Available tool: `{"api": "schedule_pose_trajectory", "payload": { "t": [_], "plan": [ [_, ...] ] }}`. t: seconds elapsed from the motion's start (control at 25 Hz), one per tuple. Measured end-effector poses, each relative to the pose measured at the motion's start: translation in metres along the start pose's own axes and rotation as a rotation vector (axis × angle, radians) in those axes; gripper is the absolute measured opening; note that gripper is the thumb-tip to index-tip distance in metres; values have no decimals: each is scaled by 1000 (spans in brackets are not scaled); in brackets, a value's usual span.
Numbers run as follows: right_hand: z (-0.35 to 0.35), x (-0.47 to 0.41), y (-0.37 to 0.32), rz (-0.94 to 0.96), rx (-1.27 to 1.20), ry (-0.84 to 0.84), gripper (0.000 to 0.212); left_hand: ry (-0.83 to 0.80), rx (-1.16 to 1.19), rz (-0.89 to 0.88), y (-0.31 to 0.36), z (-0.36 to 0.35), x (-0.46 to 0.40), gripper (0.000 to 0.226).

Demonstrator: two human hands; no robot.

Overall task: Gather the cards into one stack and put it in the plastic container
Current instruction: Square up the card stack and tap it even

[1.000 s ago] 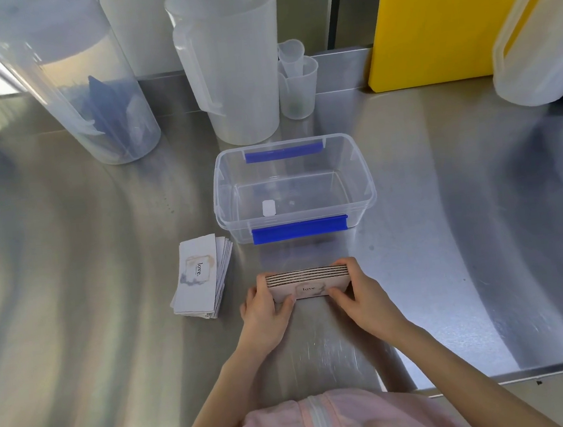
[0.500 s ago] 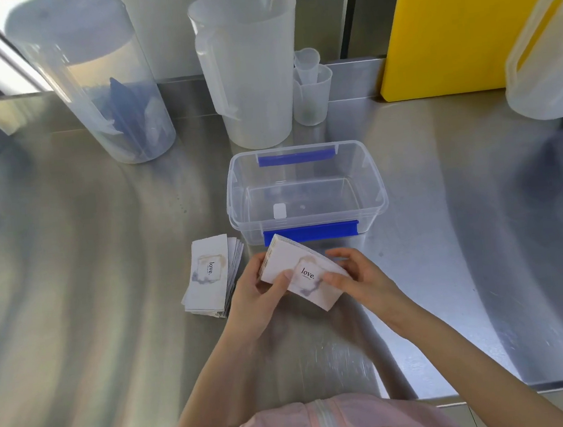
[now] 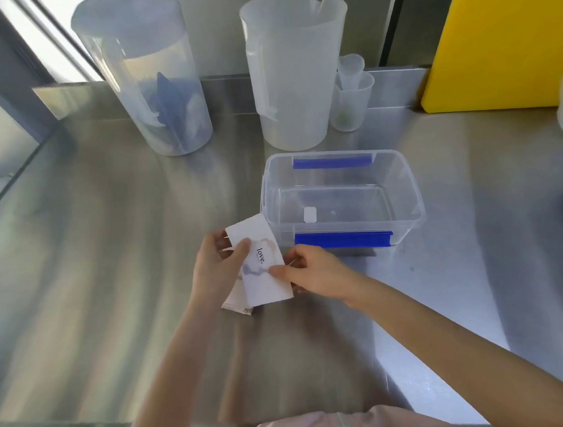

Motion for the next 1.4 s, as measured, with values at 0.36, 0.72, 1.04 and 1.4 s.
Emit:
{"api": "schedule_pose_trajectory", "payload": {
  "t": [0.36, 0.72, 1.04, 1.4],
  "plan": [
    [-33, -26, -13, -55, 171, -97, 24, -69, -177, 41, -19, 12, -25, 33],
    [-38, -30, 7, -114, -54, -74, 44, -151, -222, 277, -54, 18, -30, 48],
    [-45, -37, 24, -93, -201, -150, 46, -486, -259, 398, -59, 4, -29, 44],
    [-45, -22, 31, -66, -248, -274, 48, -511, -129, 355, -58, -18, -11, 36]
  ]
}}
Point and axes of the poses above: each hand's wrist, its own x-axis away from the middle knuckle, its own z-axis out of the back of the hand, y = z × x, the point moved 9 cm from there along -x, towards the middle knuckle, and after that the axes turned 5 degrees about -y, right-handed, at the moved point
